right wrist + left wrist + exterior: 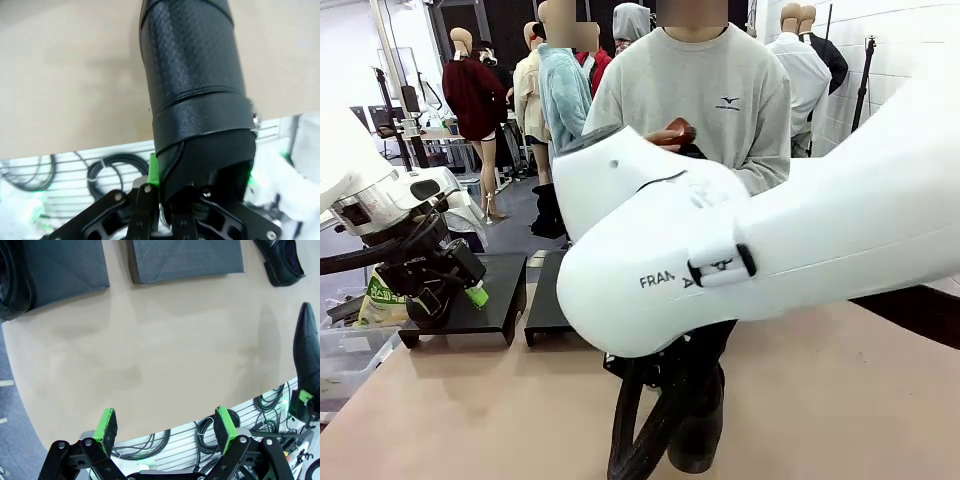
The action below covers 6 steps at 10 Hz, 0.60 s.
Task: Organize the shoes by placing them on the stand.
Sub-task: Pick up one Shoe and place it in the middle of the table.
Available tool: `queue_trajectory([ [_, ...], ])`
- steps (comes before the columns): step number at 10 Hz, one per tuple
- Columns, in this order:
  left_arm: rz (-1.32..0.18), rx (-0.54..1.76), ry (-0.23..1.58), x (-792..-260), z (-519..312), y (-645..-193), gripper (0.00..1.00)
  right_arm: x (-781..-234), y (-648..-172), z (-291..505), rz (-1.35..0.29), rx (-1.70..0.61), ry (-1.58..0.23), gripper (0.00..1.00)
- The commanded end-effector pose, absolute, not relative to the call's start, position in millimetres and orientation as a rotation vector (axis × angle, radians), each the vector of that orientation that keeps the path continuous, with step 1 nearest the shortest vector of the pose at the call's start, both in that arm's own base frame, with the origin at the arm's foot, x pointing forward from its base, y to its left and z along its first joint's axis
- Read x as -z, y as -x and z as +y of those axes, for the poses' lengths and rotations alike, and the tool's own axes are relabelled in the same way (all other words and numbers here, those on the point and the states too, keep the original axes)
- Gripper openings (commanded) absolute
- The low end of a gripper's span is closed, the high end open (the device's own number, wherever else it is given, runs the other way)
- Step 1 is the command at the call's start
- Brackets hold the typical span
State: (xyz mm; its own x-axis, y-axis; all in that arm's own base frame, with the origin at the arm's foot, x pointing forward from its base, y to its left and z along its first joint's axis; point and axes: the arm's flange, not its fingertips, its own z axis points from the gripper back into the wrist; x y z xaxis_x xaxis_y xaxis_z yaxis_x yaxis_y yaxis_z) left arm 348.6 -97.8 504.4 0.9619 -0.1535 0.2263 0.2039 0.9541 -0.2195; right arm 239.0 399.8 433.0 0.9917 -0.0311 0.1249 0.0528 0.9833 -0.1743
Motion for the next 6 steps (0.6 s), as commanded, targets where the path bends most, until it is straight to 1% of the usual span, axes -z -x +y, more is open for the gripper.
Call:
queue_trajectory([
  [1, -0.21, 0.187, 0.231, -504.2, -95.6, -349.9, 1.0, -415.3, -262.3, 419.3, -0.154, 0.005, 0.218, 0.0],
  [3, -0.21, 0.187, 0.231, -504.2, -95.6, -349.9, 1.0, -403.3, -279.2, 423.9, -0.167, -0.063, 0.22, 0.0],
  [6, -0.21, 0.187, 0.231, -504.2, -95.6, -349.9, 1.0, -382.2, -303.0, 432.0, -0.115, -0.105, 0.179, 0.0],
])
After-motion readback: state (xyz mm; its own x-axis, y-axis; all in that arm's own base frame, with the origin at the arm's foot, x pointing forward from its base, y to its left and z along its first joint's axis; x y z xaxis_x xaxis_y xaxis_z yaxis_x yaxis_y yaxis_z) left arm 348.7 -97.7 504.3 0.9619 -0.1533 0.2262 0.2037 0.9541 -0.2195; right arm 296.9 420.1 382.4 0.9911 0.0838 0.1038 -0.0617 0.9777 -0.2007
